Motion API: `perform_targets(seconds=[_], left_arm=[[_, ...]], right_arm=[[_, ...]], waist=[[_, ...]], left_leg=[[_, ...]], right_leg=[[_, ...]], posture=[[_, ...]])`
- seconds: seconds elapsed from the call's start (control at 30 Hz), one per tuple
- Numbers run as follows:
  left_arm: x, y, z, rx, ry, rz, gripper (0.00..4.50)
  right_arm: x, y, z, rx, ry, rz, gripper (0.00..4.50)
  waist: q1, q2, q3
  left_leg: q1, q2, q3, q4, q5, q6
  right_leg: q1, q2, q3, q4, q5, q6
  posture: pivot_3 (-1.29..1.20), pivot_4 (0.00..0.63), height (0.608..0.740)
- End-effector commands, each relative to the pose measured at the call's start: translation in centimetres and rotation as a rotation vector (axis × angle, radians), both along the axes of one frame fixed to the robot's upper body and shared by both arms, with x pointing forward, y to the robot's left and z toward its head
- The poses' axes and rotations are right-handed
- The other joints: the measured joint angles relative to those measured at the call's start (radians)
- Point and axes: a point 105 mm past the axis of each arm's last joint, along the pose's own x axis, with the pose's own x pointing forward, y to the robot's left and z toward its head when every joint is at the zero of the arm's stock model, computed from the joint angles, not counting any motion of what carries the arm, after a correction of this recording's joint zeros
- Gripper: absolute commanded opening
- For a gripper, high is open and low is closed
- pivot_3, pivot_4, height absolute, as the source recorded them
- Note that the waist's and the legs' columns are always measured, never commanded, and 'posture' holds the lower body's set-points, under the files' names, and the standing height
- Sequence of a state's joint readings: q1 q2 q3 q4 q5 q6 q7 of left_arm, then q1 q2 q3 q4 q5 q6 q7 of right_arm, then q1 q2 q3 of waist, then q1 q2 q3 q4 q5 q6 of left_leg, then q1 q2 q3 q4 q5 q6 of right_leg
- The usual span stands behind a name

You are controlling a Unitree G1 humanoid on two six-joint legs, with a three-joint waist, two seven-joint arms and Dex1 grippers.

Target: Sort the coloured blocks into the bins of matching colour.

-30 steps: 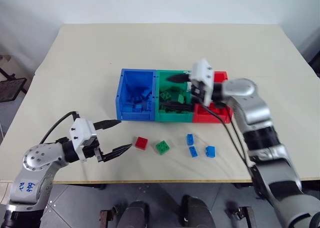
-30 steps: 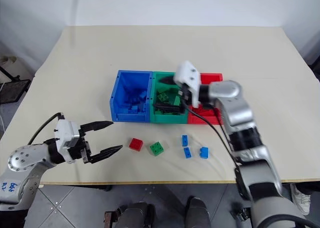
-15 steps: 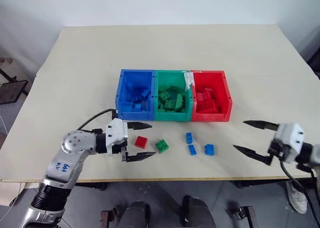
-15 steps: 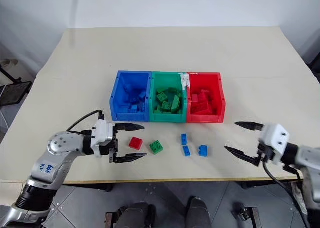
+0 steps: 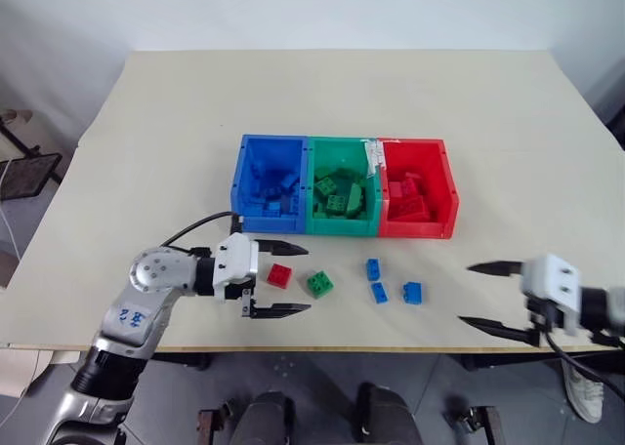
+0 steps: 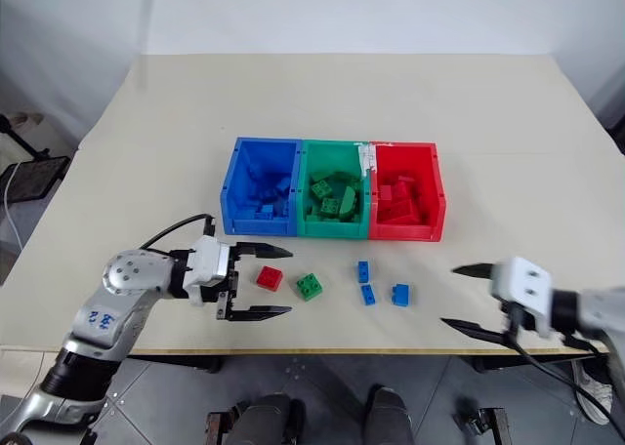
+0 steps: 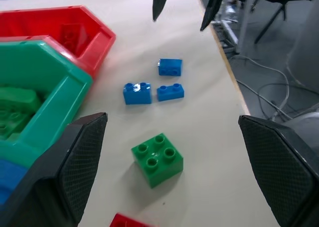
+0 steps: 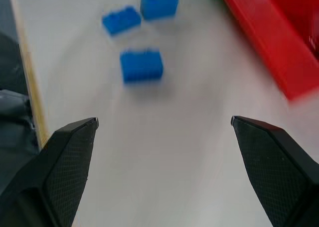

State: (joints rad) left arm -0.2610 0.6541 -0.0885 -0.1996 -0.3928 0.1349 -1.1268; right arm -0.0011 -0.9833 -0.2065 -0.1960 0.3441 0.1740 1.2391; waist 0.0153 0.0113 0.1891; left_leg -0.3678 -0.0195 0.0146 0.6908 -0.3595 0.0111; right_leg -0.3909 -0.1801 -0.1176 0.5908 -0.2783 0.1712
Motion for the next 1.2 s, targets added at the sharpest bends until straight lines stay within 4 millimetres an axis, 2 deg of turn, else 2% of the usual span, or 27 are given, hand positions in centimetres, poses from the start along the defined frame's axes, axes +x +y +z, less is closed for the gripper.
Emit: perform_targets(seconds=[0.03, 0.13, 0.27, 0.4, 0.43, 0.47, 0.53, 0.6, 0.73, 0.87, 0.93, 1.0, 1.2], left_arm=[[-1.2, 0.6, 0.8, -0.007, -0.021, -0.001, 4.50], [-1.8, 0.4, 0.9, -0.004, -0.029, 0.000, 4.50], [-1.9, 0.5, 1.0, -0.007, -0.035, 0.029, 4.50], [-1.8, 0.7, 1.1, -0.007, -0.043, 0.054, 4.50], [-1.8, 0.8, 1.1, -0.009, -0.045, 0.060, 4.50], [-1.8, 0.9, 1.1, -0.009, -0.047, 0.063, 4.50], [-1.6, 1.0, 1.2, -0.017, -0.058, 0.082, 4.50], [-1.4, 1.1, 1.3, -0.028, -0.054, 0.105, 4.50], [-1.0, 3.2, 1.1, -0.040, -0.041, 0.243, 4.50], [-0.8, 5.8, 0.6, -0.053, -0.045, 0.389, 4.50], [-1.5, 7.5, -0.1, -0.050, -0.043, 0.476, 4.50], [-1.9, 8.2, -0.4, -0.052, -0.044, 0.519, 4.50], [-2.4, 7.9, -0.5, -0.077, -0.055, 0.558, 4.50]], right_arm=[[1.5, 1.3, -1.7, -0.059, 0.065, 0.019, 4.46], [2.1, 1.9, -2.7, -0.093, 0.100, 0.048, 4.46], [2.6, 2.7, -3.4, -0.097, 0.115, 0.061, 3.19], [2.5, 2.6, -3.4, -0.112, 0.126, 0.083, 1.81], [2.5, 2.5, -3.3, -0.115, 0.119, 0.089, 1.53], [2.6, 2.5, -3.1, -0.117, 0.110, 0.097, 1.44], [3.3, 2.9, -2.0, -0.078, 0.064, 0.094, 1.45], [3.8, 4.7, -0.1, 0.016, 0.025, 0.130, 1.45], [5.2, 10.6, 5.5, 0.228, -0.062, 0.212, 1.45], [7.6, 14.9, 8.3, 0.329, -0.073, 0.176, 1.45], [9.8, 18.4, 10.0, 0.376, -0.115, 0.167, 1.45], [11.5, 20.4, 10.5, 0.359, -0.144, 0.140, 1.45], [13.4, 24.2, 10.5, 0.360, -0.155, 0.165, 1.45]], waist=[[0.000, 0.000, 0.000], [0.018, 0.000, 0.000], [0.020, -0.001, 0.000], [0.010, -0.001, 0.000], [0.010, -0.001, 0.000], [0.010, -0.001, 0.000], [0.010, -0.001, 0.000], [0.008, -0.001, 0.000], [-0.014, 0.000, 0.000], [-0.019, 0.000, 0.000], [-0.027, 0.000, 0.000], [-0.039, 0.000, 0.000], [-0.036, -0.001, -0.001]], left_leg=[[0.000, 0.000, -0.001, 0.000, 0.000, 0.000], [-0.003, -0.001, -0.004, 0.003, -0.001, 0.000], [-0.003, -0.001, -0.005, 0.007, -0.003, 0.002], [0.000, -0.001, -0.005, 0.007, -0.003, 0.002], [0.000, -0.001, -0.005, 0.007, -0.003, 0.002], [0.000, -0.001, -0.005, 0.007, -0.003, 0.002], [-0.001, -0.001, -0.005, 0.007, -0.003, 0.002], [-0.001, -0.001, -0.005, 0.007, -0.003, 0.002], [-0.001, 0.001, -0.005, 0.006, -0.003, 0.001], [-0.002, 0.002, -0.007, 0.005, -0.004, -0.001], [-0.002, 0.002, -0.007, 0.005, -0.004, -0.001], [-0.002, 0.002, -0.007, 0.004, -0.004, -0.001], [-0.003, -0.001, -0.010, 0.005, -0.004, 0.000]], right_leg=[[0.000, 0.000, -0.001, 0.001, 0.000, 0.000], [0.000, -0.001, -0.003, 0.000, 0.000, 0.000], [0.003, -0.001, -0.003, 0.000, 0.001, 0.001], [0.006, -0.001, -0.004, -0.001, 0.001, 0.001], [0.006, -0.001, -0.004, -0.001, 0.001, 0.001], [0.006, -0.001, -0.004, -0.001, 0.001, 0.001], [0.006, -0.001, -0.004, -0.001, 0.001, 0.001], [0.006, -0.001, -0.004, -0.001, 0.001, 0.001], [0.004, 0.001, -0.003, 0.000, 0.000, 0.001], [-0.001, 0.002, -0.003, 0.003, 0.001, 0.000], [-0.001, 0.001, -0.003, 0.003, 0.001, 0.000], [-0.002, 0.001, -0.002, 0.003, 0.001, 0.000], [-0.001, 0.000, -0.003, 0.007, 0.001, 0.000]], posture=[[0.00, 0.150, 0.740], [0.00, 0.150, 0.740], [0.00, 0.150, 0.740], [0.00, 0.150, 0.740], [0.00, 0.150, 0.740], [0.00, 0.150, 0.740], [0.00, 0.150, 0.740], [0.00, 0.150, 0.740], [0.00, 0.150, 0.740], [0.00, 0.150, 0.740], [0.00, 0.150, 0.740], [0.00, 0.150, 0.740], [0.00, 0.150, 0.740]])
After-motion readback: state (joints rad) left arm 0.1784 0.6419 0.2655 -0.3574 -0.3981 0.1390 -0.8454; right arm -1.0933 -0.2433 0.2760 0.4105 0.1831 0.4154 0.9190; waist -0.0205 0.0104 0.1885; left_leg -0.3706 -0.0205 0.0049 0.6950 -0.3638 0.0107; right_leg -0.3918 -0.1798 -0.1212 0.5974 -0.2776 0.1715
